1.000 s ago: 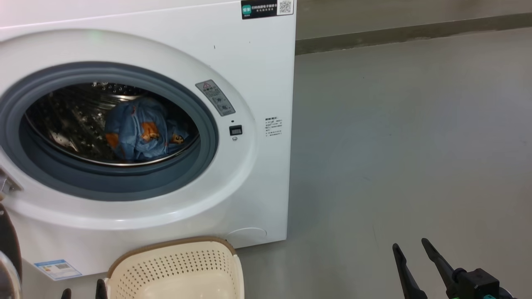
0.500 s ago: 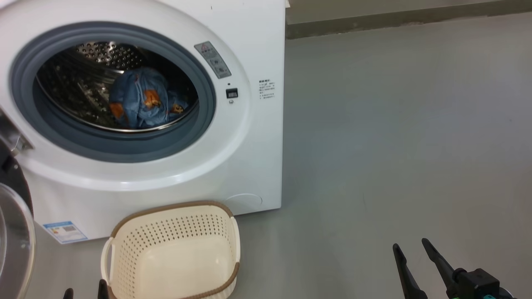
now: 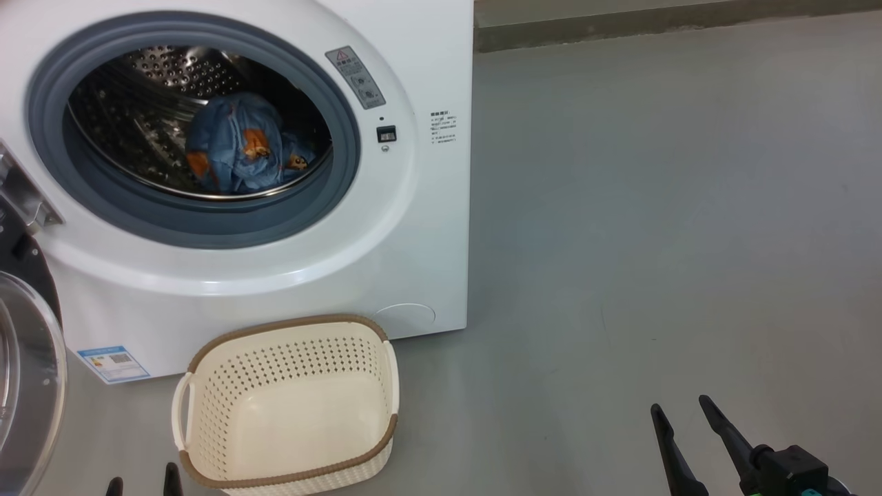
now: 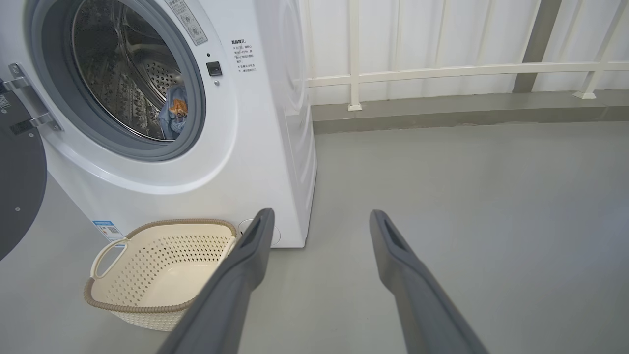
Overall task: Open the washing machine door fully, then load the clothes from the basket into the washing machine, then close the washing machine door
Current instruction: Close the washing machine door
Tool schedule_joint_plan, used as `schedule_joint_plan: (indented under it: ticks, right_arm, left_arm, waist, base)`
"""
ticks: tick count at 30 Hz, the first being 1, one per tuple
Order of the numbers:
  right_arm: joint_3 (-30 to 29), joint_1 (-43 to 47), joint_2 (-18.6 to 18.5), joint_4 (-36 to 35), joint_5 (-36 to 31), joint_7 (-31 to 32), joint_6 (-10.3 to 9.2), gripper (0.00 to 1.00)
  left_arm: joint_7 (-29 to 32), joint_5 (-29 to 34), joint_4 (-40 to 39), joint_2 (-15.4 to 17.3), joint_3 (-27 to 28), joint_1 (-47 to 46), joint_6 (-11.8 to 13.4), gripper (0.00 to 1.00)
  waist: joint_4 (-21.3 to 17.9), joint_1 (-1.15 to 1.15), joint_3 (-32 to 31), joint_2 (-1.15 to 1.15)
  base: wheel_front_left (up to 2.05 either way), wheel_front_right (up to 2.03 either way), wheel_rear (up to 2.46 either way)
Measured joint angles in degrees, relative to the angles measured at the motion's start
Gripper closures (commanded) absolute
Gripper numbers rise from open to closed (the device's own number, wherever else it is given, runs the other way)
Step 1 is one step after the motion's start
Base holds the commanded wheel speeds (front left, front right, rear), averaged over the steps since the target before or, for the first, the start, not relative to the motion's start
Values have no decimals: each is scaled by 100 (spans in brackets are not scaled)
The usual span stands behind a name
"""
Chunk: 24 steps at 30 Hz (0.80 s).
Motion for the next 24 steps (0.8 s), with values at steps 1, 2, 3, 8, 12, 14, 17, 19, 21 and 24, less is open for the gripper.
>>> schedule_joint_plan:
  ticks: [1,2,3,8,12,14,17,19,21,24]
  right_arm:
    - [-1,0,1,0,0,0,0,0]
    - [-1,0,2,0,0,0,0,0]
    - [-1,0,3,0,0,0,0,0]
    - [-7,0,5,0,0,0,0,0]
    - [-11,0,12,0,0,0,0,0]
    - [-15,-1,15,-1,0,0,0,0]
    - [-20,-1,18,-1,0,0,0,0]
    - [-23,-1,18,-1,0,0,0,0]
    - [-24,-1,18,-2,0,0,0,0]
    - [-25,-1,18,-2,0,0,0,0]
  left_arm:
    - [0,0,-1,0,0,0,0,0]
    - [0,-1,-3,0,-1,-1,0,0]
    - [0,-1,-7,0,-1,-1,-1,0]
    - [0,-1,-18,0,0,-1,-2,0]
    - [0,-1,-24,0,-1,-3,-2,0]
    - [0,-1,-30,0,0,-3,-1,0]
    - [0,-1,-31,0,0,-4,-1,0]
    - [0,-1,-38,0,0,-4,-1,0]
    - [0,-1,-41,0,0,-4,-1,0]
    - [0,-1,-51,0,1,-5,-1,0]
  waist:
    - [4,0,1,0]
    - [8,0,1,0]
    - [12,0,1,0]
    - [27,0,7,0]
    - [65,0,19,0]
    - [93,0,21,0]
    - [137,0,26,0]
    - [167,0,30,0]
    - [197,0,33,0]
    - [241,0,33,0]
  base:
    - [0,0,0]
    - [0,0,0]
    - [0,0,0]
    - [0,0,0]
    - [0,0,0]
    - [0,0,0]
    - [0,0,0]
    - [0,0,0]
    - [0,0,0]
    - [0,0,0]
